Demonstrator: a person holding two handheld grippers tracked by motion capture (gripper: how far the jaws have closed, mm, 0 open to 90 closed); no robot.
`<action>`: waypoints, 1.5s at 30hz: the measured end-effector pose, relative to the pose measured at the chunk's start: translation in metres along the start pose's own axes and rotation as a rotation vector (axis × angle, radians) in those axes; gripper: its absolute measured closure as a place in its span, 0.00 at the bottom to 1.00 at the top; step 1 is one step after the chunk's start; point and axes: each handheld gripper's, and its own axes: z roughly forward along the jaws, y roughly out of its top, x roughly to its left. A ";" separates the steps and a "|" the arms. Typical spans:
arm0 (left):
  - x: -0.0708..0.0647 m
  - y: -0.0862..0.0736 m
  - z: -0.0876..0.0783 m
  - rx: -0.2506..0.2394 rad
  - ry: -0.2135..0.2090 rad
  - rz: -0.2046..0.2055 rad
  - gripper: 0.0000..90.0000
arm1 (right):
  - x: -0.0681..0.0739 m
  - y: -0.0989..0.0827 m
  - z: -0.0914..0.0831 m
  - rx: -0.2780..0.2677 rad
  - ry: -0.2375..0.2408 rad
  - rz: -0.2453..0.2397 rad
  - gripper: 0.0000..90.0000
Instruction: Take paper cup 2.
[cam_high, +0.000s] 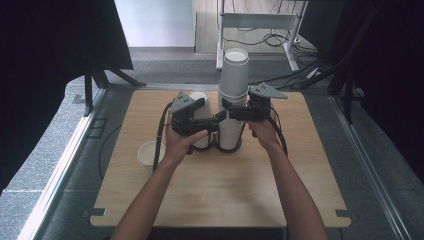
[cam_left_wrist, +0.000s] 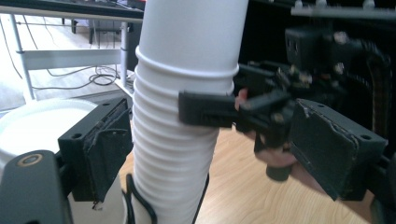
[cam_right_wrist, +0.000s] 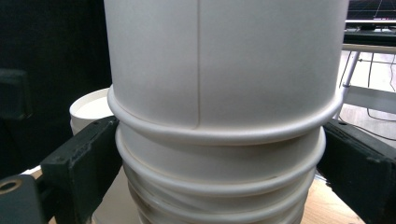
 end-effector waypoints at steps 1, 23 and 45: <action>0.000 0.002 0.001 -0.002 -0.001 0.002 0.15 | 0.000 0.000 0.000 0.000 0.000 0.000 0.05; 0.010 0.036 0.041 -0.010 -0.014 0.011 0.08 | -0.001 0.000 0.000 0.007 0.005 -0.011 0.05; 0.008 0.046 0.092 0.074 0.056 0.079 0.10 | 0.000 0.001 -0.001 0.011 0.005 -0.008 0.05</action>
